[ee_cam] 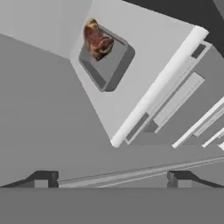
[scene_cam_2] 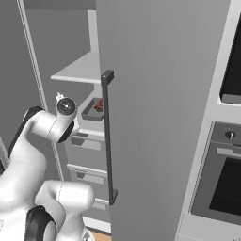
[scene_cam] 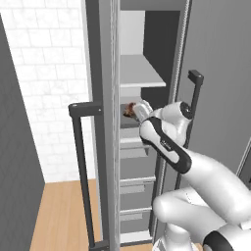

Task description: Take the meat container that has the steak and place it on the second highest rack of the freezer. Then take the vegetable container that has the mushroom and onion and place it on the highest rack of the freezer.

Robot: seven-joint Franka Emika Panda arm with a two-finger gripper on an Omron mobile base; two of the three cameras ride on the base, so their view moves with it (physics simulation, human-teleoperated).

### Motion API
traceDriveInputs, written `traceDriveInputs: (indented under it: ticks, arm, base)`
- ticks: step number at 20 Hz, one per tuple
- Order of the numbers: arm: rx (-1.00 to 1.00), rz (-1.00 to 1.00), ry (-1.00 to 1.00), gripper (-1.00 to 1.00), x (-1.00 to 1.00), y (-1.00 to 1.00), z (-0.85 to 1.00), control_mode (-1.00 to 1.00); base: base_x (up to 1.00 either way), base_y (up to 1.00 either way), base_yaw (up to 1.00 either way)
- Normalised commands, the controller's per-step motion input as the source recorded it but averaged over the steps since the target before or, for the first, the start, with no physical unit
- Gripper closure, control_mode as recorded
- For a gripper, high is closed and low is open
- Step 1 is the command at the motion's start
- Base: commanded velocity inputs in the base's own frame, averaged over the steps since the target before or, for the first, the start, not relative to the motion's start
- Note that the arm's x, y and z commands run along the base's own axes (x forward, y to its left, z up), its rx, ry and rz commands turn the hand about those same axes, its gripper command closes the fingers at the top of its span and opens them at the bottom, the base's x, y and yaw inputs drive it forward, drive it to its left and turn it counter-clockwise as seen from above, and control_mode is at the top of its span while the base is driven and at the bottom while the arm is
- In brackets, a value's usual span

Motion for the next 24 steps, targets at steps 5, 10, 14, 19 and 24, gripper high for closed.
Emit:
traceDriveInputs:
  ticks: [5, 10, 14, 19, 24]
  arm:
    - [-0.28, 0.53, 0.14, -1.00, -1.00, -0.13, 0.75, -1.00]
    - [-0.45, 0.42, 0.12, -1.00, -1.00, -0.02, 0.61, -1.00]
    - [-0.54, 0.31, 0.04, -1.00, -1.00, -0.44, 0.18, -1.00]
    - [-0.33, 0.29, 0.01, -1.00, -1.00, -0.91, -0.14, -1.00]
    - [-0.03, 0.31, -0.09, -1.00, -0.92, -0.92, 0.16, -1.00]
  base:
    - [0.00, 0.00, 0.00]
    - [0.00, 0.00, 0.00]
    - [0.00, 0.00, 0.00]
    - [0.00, 0.00, 0.00]
    - [0.00, 0.00, 0.00]
